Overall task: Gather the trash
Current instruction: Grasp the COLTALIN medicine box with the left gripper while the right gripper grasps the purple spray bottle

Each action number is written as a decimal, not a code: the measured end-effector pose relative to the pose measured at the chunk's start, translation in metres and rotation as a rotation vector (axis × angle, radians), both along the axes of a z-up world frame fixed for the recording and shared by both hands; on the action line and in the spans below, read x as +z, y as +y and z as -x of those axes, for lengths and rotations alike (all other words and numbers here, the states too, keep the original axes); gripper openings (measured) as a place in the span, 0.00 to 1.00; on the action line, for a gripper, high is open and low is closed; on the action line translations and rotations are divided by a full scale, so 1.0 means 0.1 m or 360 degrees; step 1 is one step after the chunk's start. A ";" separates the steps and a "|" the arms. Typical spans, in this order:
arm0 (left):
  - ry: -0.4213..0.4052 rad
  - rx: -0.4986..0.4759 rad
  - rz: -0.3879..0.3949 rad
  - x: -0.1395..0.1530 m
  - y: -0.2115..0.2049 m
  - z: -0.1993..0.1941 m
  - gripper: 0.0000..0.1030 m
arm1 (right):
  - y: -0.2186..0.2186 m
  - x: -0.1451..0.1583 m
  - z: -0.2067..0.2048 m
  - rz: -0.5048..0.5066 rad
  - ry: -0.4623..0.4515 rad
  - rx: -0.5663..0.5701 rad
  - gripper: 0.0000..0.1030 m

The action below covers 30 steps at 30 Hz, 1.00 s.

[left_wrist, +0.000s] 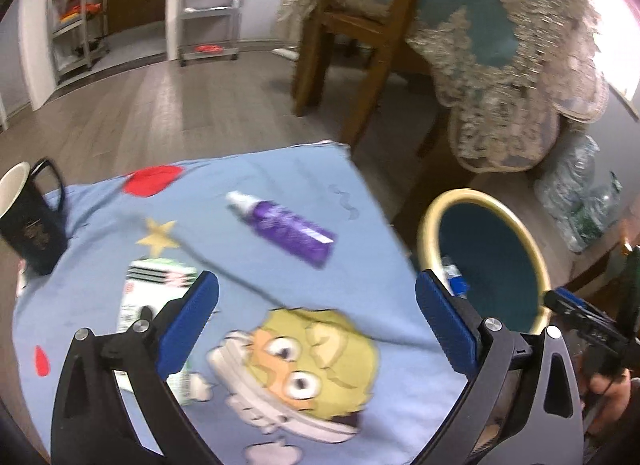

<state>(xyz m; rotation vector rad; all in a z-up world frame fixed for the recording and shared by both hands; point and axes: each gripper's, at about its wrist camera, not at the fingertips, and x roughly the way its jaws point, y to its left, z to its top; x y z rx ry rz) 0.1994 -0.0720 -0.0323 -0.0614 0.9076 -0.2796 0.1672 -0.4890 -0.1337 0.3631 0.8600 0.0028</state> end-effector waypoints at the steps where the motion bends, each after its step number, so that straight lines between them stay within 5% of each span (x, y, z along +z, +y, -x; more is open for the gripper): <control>1: 0.0007 0.0017 -0.0012 -0.02 0.06 -0.01 0.94 | 0.01 0.00 0.00 0.0004 -0.0001 0.0005 0.89; 11: 0.0181 0.0279 -0.0081 -0.32 0.93 -0.13 0.94 | 0.19 0.05 0.00 0.0022 -0.0027 0.0080 0.90; 22: 0.0391 0.0230 -0.0287 -0.78 0.93 -0.22 0.94 | 0.79 0.12 -0.15 0.0115 -0.0013 0.0369 0.90; 25: 0.0423 0.0196 -0.0307 -0.83 0.89 -0.21 0.88 | 1.00 0.17 -0.28 0.0141 -0.0021 0.0458 0.90; 28: 0.0446 0.0185 -0.0355 -0.87 0.87 -0.20 0.69 | 1.24 0.19 -0.43 0.0187 -0.0020 0.0562 0.90; 30: 0.0446 0.0207 -0.0312 -0.86 0.91 -0.19 0.69 | 1.42 0.19 -0.56 0.0225 -0.0010 0.0630 0.90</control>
